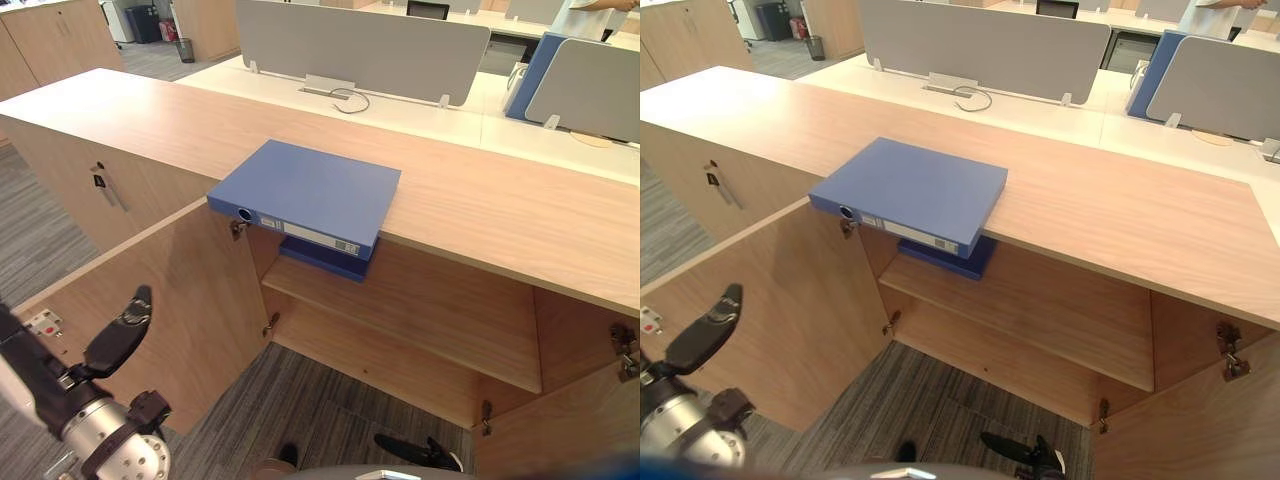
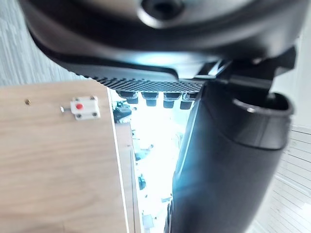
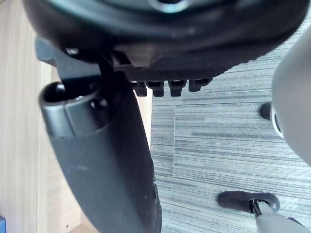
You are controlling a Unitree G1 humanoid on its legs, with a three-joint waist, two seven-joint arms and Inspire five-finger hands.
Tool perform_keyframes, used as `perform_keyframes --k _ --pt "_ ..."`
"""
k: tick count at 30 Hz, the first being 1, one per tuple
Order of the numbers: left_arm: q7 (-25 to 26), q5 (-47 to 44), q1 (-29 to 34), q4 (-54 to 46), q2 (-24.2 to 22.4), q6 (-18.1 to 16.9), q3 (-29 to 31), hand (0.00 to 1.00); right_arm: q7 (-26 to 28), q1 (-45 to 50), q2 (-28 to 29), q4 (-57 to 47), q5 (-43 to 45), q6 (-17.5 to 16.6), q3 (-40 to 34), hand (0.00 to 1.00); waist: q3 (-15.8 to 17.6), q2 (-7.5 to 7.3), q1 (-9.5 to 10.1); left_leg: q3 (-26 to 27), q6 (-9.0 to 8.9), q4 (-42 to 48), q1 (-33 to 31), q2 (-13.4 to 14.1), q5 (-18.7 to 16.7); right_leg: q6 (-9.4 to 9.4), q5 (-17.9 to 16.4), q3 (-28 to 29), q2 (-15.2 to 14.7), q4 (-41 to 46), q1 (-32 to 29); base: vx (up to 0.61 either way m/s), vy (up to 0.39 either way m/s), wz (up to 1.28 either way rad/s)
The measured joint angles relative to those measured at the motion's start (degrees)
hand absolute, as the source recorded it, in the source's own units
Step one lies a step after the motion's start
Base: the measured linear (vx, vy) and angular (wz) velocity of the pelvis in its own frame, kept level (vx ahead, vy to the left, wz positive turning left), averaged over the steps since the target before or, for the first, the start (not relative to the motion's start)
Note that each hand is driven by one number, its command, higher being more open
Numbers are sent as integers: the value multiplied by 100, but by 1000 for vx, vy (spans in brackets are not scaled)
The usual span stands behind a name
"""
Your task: Walk over to the cabinet, pick up the folder, carry it to the office cabinet, place the folder inside the office cabinet, then close the office cabinet door
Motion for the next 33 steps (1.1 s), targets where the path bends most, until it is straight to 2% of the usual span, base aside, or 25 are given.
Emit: perform_keyframes --k 2,7,10,13,19,24,33 --pt "-155 337 -94 0 135 11 -225 100 1 -130 7 173 -3 -21 -14 100 -21 28 -48 16 -25 -84 37 -1 38 -1 0 24 1 -24 -3 -51 24 -5" --pt "-421 1116 -482 11 919 16 -432 100 88 -425 -105 653 -17 -117 -9 100 -67 95 -178 249 -85 -201 62 41 72 -32 0 395 50 -255 -55 -44 11 -27" --pt "-578 1645 -690 148 1242 5 -469 100 96 -443 -334 709 -17 -201 -19 100 -115 254 -326 414 -101 -206 72 105 83 -86 33 636 91 -310 -121 -49 13 -32" --pt "-686 1980 -855 461 1500 -22 -471 100 107 -417 -495 908 -18 -205 -33 100 -156 321 -340 538 -111 -209 106 151 88 -121 52 800 148 -370 -133 -38 1 -25" --pt "-502 2878 -1057 1065 1779 147 -348 100 100 -325 -615 1092 -18 -215 -305 100 -163 331 -431 699 -157 -208 122 307 122 -211 60 1022 251 -386 -220 -31 -21 -19" --pt "-465 3571 -1351 1920 2531 186 -294 100 98 -305 -640 1085 -31 -232 -473 100 -162 338 -471 782 -159 -215 176 328 121 -233 51 1099 283 -420 -199 -27 -6 -8" --pt "-466 3928 -1775 2580 3099 239 -268 100 168 -307 -611 1082 -40 -242 -562 100 -141 312 -478 882 -172 -217 217 332 101 -235 49 1218 276 -489 -193 -13 13 -7"
